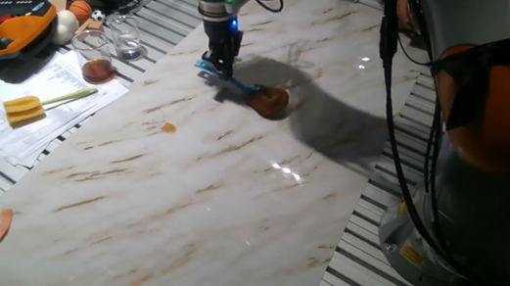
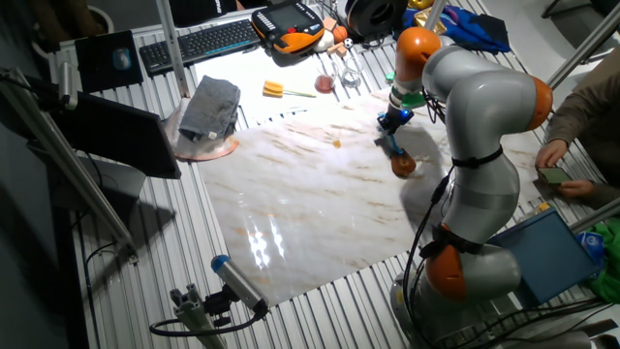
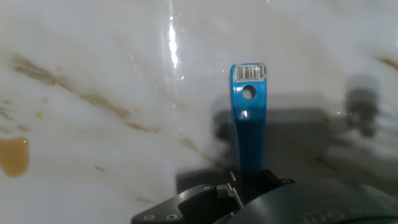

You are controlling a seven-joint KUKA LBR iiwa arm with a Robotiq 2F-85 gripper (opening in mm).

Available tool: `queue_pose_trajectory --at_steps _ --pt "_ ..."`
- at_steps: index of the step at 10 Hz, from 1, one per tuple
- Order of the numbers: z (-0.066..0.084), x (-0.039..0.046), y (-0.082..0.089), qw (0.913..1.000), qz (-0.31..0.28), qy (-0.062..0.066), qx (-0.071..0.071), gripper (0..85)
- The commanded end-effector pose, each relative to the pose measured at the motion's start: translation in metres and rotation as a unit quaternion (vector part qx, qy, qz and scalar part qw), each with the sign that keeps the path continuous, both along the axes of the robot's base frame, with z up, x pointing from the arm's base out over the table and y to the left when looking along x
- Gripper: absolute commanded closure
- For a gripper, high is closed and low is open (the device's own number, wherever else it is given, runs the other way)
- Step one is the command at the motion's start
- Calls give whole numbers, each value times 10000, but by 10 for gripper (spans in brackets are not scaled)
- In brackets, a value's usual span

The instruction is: Scrub the table with a brush

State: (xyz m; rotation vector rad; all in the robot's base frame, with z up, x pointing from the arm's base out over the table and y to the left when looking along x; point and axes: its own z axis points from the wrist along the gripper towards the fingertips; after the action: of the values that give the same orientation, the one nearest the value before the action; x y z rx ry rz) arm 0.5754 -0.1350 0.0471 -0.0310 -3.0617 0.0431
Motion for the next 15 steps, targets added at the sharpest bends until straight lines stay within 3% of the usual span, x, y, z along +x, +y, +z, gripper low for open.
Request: queue_pose_trajectory --at_steps 1,2,3,7,13,15 --pt "-10 5 1 10000 0 -25 -56 680" --pt "-28 10 5 9999 -14 -72 -88 680" --pt "-59 18 4 9998 -27 -126 -127 510" --pt "-152 36 -20 9997 -70 -220 -106 510" --pt "-235 22 -52 9997 53 -215 -99 510" --pt "-232 22 -56 9997 246 -87 -16 850"
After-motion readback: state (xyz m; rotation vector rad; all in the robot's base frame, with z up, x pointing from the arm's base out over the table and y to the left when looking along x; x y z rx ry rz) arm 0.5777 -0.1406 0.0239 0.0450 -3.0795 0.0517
